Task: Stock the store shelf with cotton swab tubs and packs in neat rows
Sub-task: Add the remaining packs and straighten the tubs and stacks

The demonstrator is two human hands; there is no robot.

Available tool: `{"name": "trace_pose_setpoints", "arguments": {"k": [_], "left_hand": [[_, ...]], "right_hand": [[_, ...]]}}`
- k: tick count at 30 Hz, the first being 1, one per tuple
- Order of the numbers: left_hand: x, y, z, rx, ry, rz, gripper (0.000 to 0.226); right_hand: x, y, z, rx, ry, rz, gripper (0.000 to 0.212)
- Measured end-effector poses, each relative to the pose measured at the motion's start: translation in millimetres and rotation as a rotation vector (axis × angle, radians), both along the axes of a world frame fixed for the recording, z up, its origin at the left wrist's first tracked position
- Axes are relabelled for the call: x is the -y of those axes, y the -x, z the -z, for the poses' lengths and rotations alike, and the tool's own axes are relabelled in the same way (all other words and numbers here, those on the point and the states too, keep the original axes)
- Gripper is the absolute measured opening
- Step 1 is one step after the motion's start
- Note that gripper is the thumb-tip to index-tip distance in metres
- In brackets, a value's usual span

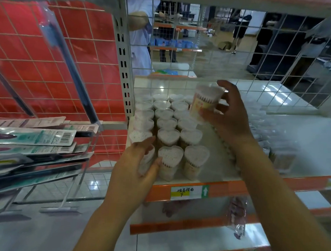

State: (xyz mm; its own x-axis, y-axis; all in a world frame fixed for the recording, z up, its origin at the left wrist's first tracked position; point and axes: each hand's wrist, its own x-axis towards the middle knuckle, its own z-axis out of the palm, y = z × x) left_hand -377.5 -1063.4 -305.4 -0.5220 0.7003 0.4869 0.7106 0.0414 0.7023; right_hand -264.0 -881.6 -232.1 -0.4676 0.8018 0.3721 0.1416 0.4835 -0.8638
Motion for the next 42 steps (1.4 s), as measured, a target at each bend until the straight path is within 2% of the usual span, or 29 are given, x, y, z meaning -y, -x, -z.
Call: {"name": "trace_pose_setpoints", "arguments": {"k": [5, 8, 12, 18, 29, 37, 39, 42], "left_hand": [[-11.6, 2.0, 6.2, -0.182, -0.004, -0.088, 0.040], [-14.0, 1.3, 8.1, -0.224, -0.004, -0.118, 0.036], [-12.3, -2.0, 8.2, -0.215, 0.000, -0.136, 0.035], [-8.9, -2.2, 6.5, -0.170, 0.026, -0.128, 0.036], [-9.2, -2.2, 5.7, -0.148, 0.032, -0.126, 0.038], [-6.9, -0.2, 9.6, -0.154, -0.002, -0.090, 0.036], [-2.4, 4.6, 13.1, -0.151, -0.017, -0.100, 0.035], [5.1, 12.1, 20.0, -0.154, -0.040, -0.146, 0.035]], "right_hand": [[-66.5, 19.0, 19.5, 0.060, -0.015, 0.096, 0.070], [-90.9, 33.9, 36.8, 0.134, 0.020, 0.117, 0.071], [-108.6, 49.8, 61.3, 0.257, 0.104, 0.117, 0.072], [-127.5, 55.5, 100.8, 0.291, 0.109, 0.093, 0.059], [-138.8, 66.5, 112.9, 0.323, 0.020, 0.065, 0.063], [-118.6, 59.1, 88.5, 0.351, -0.002, 0.056, 0.072], [-100.7, 50.5, 73.2, 0.358, -0.086, 0.127, 0.063], [-58.1, 26.1, 57.0, 0.246, -0.253, 0.140, 0.044]]}}
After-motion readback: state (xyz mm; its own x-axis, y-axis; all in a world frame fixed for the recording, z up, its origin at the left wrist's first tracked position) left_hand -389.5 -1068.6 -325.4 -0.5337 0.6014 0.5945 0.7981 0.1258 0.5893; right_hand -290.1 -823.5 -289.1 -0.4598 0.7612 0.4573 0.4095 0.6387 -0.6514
